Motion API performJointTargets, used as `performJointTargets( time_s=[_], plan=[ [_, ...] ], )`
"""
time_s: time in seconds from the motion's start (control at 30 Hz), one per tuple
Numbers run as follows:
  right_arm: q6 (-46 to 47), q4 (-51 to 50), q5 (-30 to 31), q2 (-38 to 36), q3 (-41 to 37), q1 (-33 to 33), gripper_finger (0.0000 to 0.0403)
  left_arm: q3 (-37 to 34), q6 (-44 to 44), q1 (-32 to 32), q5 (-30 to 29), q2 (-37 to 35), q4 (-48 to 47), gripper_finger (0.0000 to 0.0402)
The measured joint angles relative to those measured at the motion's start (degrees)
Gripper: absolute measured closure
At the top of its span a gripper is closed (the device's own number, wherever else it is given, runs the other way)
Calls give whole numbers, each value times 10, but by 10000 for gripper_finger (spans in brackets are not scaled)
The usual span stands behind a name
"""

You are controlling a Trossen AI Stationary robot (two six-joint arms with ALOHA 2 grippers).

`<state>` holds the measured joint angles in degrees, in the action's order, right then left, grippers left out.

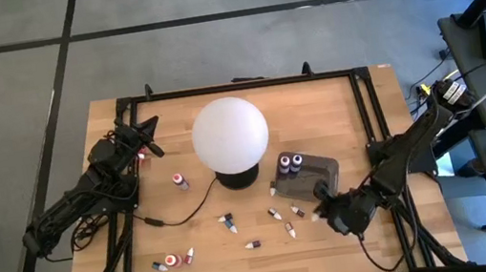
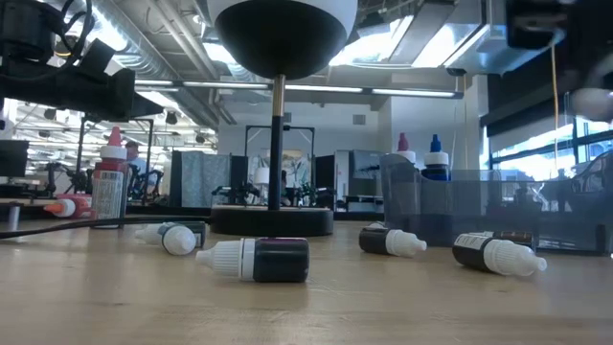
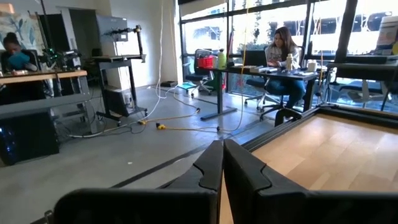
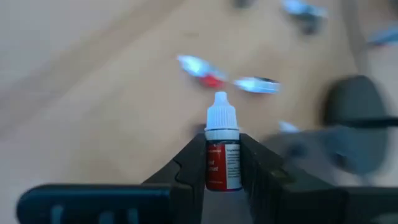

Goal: Pick & Place food coloring
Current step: Put the small right red food coloring bottle into the black container

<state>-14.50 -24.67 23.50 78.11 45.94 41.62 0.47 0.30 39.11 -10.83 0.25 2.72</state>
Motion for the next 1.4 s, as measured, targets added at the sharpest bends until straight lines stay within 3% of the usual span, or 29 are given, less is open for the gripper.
performJointTargets(
  time_s=[0.13,0.33,0.6,0.73,1.1,1.4],
  plan=[
    [1,0,29,0,2,-34,317,0,-35,0,0,0,0,390],
    [97,6,29,0,2,-116,317,0,-72,0,0,0,0,393],
    [252,13,-38,0,2,-200,318,0,-72,0,0,0,0,392],
    [260,37,-80,10,-14,-213,318,0,-72,0,0,0,0,389],
    [262,41,-72,79,-24,-229,318,0,-72,0,9,0,0,389],
    [259,40,-72,90,-24,-229,305,0,-72,0,11,0,0,393]
  ],
)
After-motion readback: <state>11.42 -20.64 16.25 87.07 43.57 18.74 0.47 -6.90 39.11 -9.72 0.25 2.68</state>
